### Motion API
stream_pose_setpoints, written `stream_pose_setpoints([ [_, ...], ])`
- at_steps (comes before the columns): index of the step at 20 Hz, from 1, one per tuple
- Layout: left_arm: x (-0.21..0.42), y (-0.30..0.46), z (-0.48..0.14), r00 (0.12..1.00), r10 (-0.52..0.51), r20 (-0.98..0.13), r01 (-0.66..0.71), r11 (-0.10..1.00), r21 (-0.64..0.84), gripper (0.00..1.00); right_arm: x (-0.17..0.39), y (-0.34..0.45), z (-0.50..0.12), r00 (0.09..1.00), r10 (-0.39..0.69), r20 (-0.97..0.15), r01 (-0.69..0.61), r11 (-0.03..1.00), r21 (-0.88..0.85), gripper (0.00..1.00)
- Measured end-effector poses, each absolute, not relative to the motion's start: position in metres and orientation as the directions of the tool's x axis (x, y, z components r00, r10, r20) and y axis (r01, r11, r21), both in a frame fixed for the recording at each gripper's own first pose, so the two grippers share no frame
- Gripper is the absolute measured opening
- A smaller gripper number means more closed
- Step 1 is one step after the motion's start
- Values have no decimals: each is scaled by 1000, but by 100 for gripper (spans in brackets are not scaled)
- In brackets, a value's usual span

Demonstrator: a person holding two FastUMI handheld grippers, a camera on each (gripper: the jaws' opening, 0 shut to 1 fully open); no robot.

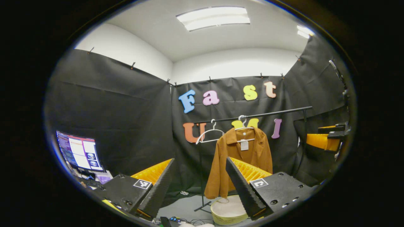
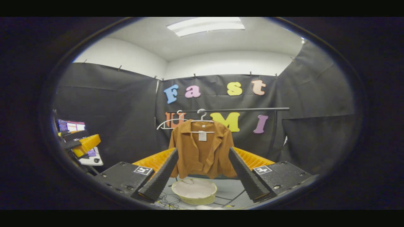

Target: Grasp the clothes on the hanger with both hands and then place them into the laundry hamper below.

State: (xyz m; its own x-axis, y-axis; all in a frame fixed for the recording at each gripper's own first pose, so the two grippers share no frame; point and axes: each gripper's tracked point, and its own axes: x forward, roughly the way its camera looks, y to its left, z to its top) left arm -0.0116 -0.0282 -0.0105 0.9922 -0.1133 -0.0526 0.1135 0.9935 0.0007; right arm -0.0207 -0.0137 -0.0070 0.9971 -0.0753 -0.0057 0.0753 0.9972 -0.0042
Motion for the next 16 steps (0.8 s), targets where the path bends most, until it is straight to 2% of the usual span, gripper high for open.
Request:
stream_pose_setpoints([
  [8,17,-61,-24,985,-165,-45,165,986,-3,100,16,-46,-32,994,-104,-38,104,994,10,100],
  [16,114,-133,-73,976,-184,-113,184,983,-15,100,139,-94,-66,994,-83,-76,86,996,26,100],
])
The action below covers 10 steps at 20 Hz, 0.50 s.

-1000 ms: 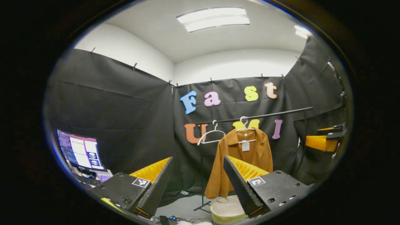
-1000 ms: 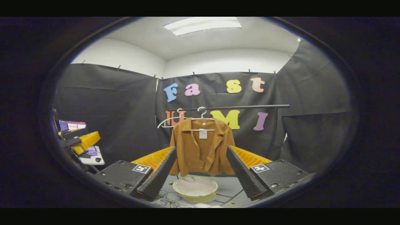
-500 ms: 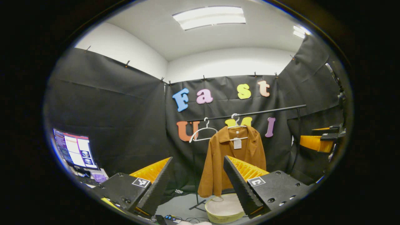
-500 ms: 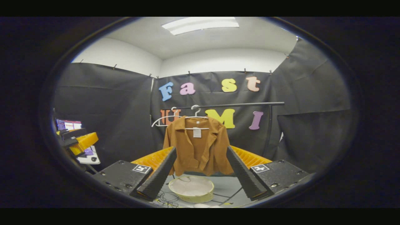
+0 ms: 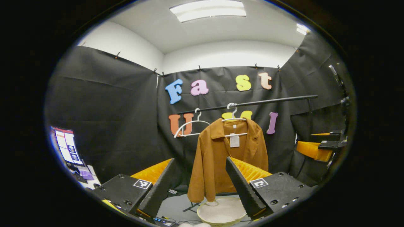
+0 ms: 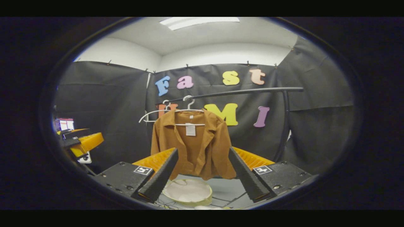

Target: Grasp the clothes on the hanger with both hands and then place them into the laundry hamper below.

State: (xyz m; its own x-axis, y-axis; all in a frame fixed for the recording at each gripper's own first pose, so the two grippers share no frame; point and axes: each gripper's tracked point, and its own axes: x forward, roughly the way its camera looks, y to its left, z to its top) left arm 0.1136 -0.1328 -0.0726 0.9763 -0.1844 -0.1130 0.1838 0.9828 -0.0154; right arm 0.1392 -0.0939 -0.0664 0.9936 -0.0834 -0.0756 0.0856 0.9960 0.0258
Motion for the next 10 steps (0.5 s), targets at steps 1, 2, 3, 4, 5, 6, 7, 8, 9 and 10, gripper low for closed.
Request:
stream_pose_setpoints([
  [1,129,-145,-80,973,-197,-119,196,980,-20,100,158,-102,-71,993,-79,-84,82,996,35,100],
  [2,143,-156,-86,971,-205,-119,204,979,-23,100,179,-109,-74,994,-71,-89,75,996,44,100],
  [3,157,-168,-92,969,-213,-123,210,977,-32,100,200,-117,-76,993,-63,-96,68,996,52,100],
  [4,169,-180,-97,967,-225,-121,221,974,-42,100,221,-125,-79,993,-54,-104,60,997,57,100],
  [5,184,-193,-104,964,-233,-124,229,972,-50,98,242,-132,-83,993,-45,-111,52,997,58,100],
  [6,200,-203,-109,964,-238,-120,233,971,-53,100,266,-139,-88,992,-37,-120,45,997,59,100],
  [7,218,-214,-117,963,-242,-122,237,970,-58,98,288,-143,-92,992,-26,-126,33,998,58,100],
  [8,236,-224,-122,962,-248,-118,242,968,-59,99,309,-149,-95,991,-21,-132,29,998,60,100],
  [9,254,-233,-128,962,-246,-117,241,969,-53,100,330,-154,-98,991,-16,-136,26,997,70,100],
  [10,270,-240,-133,962,-245,-121,241,969,-48,100,348,-157,-102,990,-6,-144,18,996,82,100],
])
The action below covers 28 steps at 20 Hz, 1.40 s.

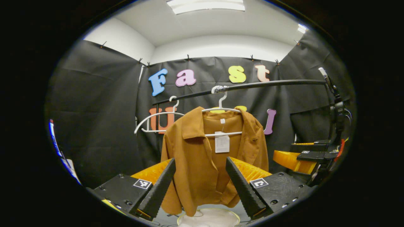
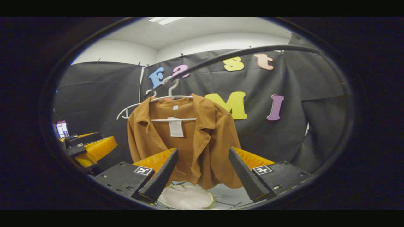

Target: Grasp the clothes on the hanger with both hands and then place them into the laundry hamper below.

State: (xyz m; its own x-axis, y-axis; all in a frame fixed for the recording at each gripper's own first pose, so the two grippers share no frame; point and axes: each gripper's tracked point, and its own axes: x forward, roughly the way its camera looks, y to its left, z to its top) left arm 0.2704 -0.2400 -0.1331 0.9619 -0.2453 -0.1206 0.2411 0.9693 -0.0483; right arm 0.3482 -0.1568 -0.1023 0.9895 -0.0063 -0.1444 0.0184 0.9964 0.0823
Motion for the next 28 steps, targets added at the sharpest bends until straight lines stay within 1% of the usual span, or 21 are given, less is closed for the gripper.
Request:
stream_pose_setpoints([
  [2,303,-250,-141,966,-234,-109,232,972,-24,98,385,-159,-109,987,12,-162,6,994,110,99],
  [3,320,-252,-147,970,-218,-112,218,976,-11,100,402,-160,-110,986,20,-163,-1,993,119,99],
  [5,346,-257,-160,973,-193,-129,195,981,4,96,432,-160,-110,985,33,-169,-13,992,122,100],
  [6,359,-258,-166,974,-179,-139,181,983,4,98,444,-160,-111,985,36,-171,-15,993,121,98],
  [7,370,-258,-172,975,-168,-146,169,986,-5,96,456,-162,-111,984,36,-177,-15,992,122,98],
  [10,393,-261,-181,976,-146,-162,142,989,-36,98,485,-166,-110,985,33,-169,-13,992,122,95],
  [11,401,-261,-184,976,-139,-167,136,990,-28,96,491,-165,-113,984,37,-175,-16,992,122,95],
  [13,413,-262,-186,979,-123,-161,125,992,1,98,501,-165,-115,983,35,-178,-13,992,122,95],
  [16,424,-259,-193,980,-101,-172,104,995,8,99,511,-163,-119,982,52,-184,-28,991,130,81],
  [17,425,-258,-192,981,-99,-167,101,995,4,96,512,-163,-116,982,60,-181,-36,991,133,79],
  [19,428,-255,-191,982,-94,-162,95,996,-5,98,517,-158,-115,979,109,-170,-86,987,139,69],
  [20,428,-253,-191,983,-93,-161,93,996,-10,84,520,-158,-116,977,126,-174,-101,985,142,62],
  [21,428,-253,-194,979,-104,-173,103,995,-20,71,523,-161,-114,975,138,-172,-114,983,145,57],
  [22,428,-253,-196,976,-111,-189,106,994,-34,57,526,-166,-111,976,139,-168,-113,982,153,48],
  [23,428,-254,-198,971,-125,-204,118,992,-49,49,528,-170,-110,976,139,-168,-110,980,167,40],
  [24,431,-257,-200,965,-145,-219,133,989,-69,42,530,-174,-109,975,143,-168,-110,976,186,24],
  [25,429,-254,-201,963,-143,-227,130,989,-74,34,529,-171,-111,970,170,-176,-133,970,204,16],
  [26,432,-253,-202,961,-151,-232,136,988,-76,26,529,-168,-111,962,202,-183,-160,962,220,10],
  [27,431,-249,-204,962,-134,-240,121,990,-67,19,527,-166,-110,954,236,-183,-191,953,237,9],
  [28,432,-250,-203,960,-146,-240,131,989,-75,0,526,-165,-109,945,273,-178,-224,941,254,8],
])
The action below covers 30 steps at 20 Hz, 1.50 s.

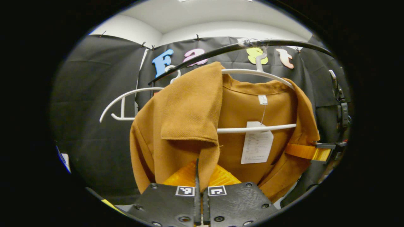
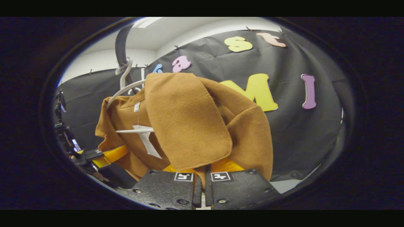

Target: Grasp the clothes on the hanger with both hands and then place them into the laundry hamper below.

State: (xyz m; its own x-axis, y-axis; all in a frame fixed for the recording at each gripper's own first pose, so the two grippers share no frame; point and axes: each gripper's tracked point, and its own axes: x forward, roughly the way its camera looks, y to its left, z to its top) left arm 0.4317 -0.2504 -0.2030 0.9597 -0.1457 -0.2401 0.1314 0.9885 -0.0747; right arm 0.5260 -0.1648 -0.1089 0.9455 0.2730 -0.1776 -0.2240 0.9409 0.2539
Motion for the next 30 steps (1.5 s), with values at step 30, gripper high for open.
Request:
stream_pose_setpoints([
  [30,454,-160,-94,972,-220,-86,192,947,-256,0,465,-206,52,562,626,540,-758,129,639,7],
])
